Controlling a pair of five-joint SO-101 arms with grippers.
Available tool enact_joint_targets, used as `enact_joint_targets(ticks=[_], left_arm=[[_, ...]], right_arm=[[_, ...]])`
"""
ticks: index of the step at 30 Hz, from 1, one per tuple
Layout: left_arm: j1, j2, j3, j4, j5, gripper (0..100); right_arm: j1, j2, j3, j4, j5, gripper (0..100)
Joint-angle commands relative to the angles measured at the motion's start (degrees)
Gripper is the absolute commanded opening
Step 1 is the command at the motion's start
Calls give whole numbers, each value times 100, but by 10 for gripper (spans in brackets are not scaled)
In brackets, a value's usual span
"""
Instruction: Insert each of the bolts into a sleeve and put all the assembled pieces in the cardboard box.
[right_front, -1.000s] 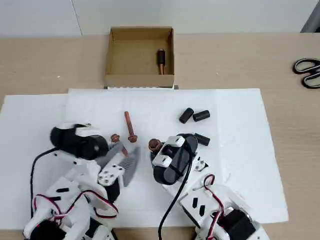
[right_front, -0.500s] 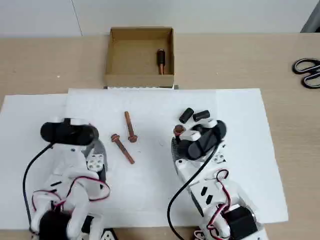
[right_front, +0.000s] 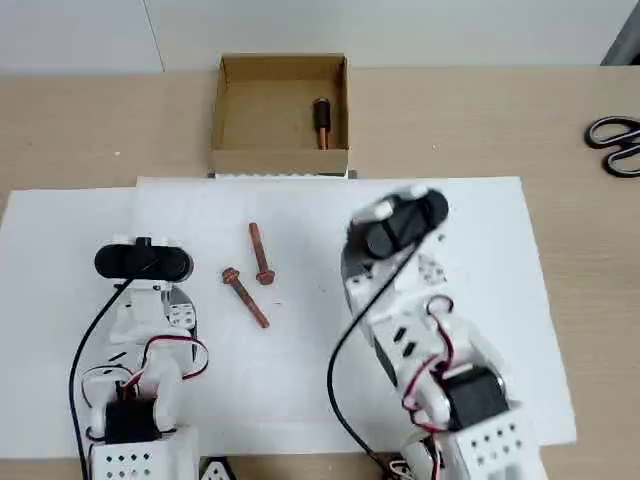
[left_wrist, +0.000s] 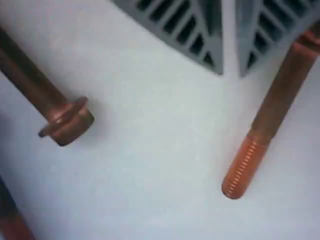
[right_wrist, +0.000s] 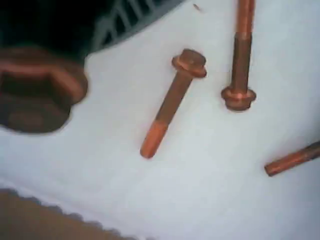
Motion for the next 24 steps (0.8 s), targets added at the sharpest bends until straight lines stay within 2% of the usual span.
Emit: enact_joint_targets(ticks=[1, 10, 14, 24], left_arm=[[-26, -62, -31, -149, 35, 5], [97, -62, -31, 114, 35, 5], [290, -62, -31, 255, 35, 5], [264, -62, 136, 264, 35, 5]], right_arm=[[57, 743, -853, -418, -79, 4], [215, 3143, -2778, -1042, -44, 4], [426, 4277, -3886, -1112, -44, 4], [602, 6993, -6699, -1121, -44, 4]])
